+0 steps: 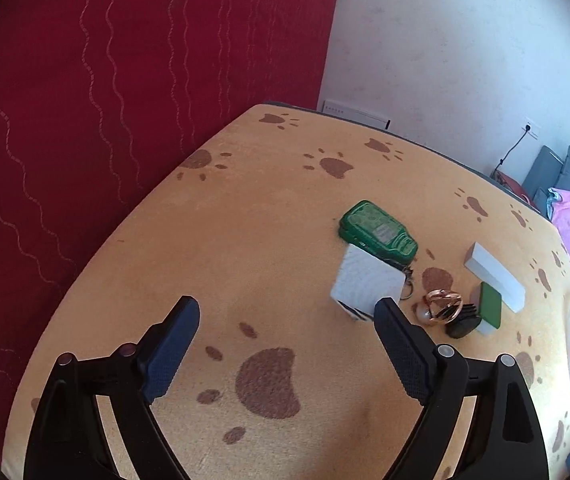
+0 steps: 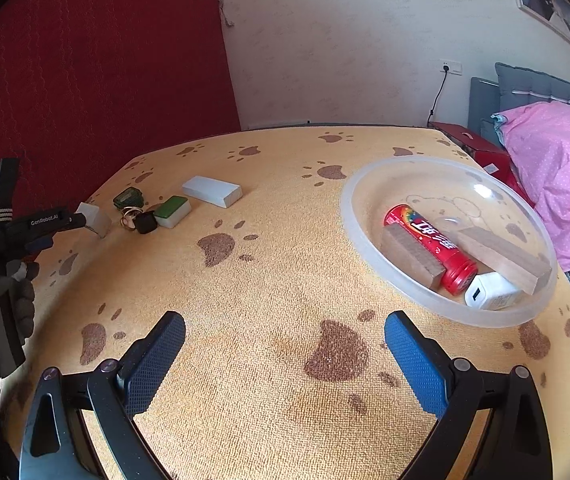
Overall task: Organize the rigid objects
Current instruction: 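Move the left tool to the white striped plastic piece and grasp it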
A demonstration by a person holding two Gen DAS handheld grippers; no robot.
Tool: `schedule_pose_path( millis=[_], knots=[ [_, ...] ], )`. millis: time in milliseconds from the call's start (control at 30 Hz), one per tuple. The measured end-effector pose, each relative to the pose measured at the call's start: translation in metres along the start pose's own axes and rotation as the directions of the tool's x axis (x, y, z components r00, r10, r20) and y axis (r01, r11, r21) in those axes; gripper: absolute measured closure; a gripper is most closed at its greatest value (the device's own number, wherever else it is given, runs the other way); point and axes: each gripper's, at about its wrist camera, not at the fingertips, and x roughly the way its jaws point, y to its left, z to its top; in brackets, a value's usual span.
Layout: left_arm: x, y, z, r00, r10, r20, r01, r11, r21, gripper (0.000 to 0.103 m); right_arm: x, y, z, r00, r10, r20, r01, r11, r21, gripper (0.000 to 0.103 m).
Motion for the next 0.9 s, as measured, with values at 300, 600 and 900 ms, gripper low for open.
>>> schedule_pose_path(
  millis=[300,600,900],
  knots=[
    [0.003,0.020,-0.012,1.000,0.011,-0.028,-0.011,0.999,-0.031,0.013,0.002,0.013,-0.001,1.000,0.014,-0.017,-0.014,1.000,-0.017,0.001],
    [0.026,0.003,0.004,0.999,0.000,-0.041,0.003,0.997,0.073,0.014,0.003,0.025,-0.001,0.999,0.023,-0.032,-0.024,0.999,-0.032,0.001],
    [0.043,-0.014,0.015,0.994,-0.078,-0.079,0.094,0.971,0.222,0.039,0.009,0.036,-0.002,0.998,0.025,-0.062,-0.028,0.998,-0.052,0.001]
  ],
)
